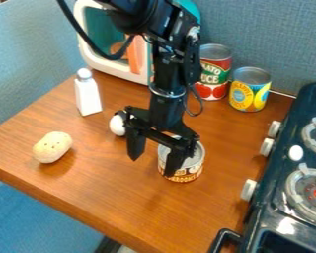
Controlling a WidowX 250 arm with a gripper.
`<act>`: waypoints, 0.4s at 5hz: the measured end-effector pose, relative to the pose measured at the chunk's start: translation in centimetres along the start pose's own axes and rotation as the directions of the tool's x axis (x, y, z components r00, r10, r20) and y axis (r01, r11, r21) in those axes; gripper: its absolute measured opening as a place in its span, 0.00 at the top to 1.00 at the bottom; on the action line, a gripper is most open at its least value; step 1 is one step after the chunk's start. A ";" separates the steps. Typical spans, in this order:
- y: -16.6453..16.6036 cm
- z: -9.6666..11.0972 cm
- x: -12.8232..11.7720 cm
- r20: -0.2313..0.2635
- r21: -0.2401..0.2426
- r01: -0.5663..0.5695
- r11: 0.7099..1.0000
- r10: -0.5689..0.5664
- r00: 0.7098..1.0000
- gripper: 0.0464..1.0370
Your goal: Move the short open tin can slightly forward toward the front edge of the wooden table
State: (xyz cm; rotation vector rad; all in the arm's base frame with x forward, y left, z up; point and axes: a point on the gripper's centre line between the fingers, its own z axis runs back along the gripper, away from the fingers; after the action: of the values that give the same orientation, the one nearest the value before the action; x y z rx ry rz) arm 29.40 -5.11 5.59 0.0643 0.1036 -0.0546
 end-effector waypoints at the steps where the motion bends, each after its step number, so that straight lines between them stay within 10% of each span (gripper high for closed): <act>1: 0.0 0.0 0.0 0.002 0.000 0.021 1.000 -0.021 1.000 0.04; 2: 0.8 1.7 0.8 0.061 -0.010 0.005 1.000 -0.005 0.998 0.04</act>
State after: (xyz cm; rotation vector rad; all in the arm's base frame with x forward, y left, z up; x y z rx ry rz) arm 30.44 -4.49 7.28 0.0525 0.0432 -0.0608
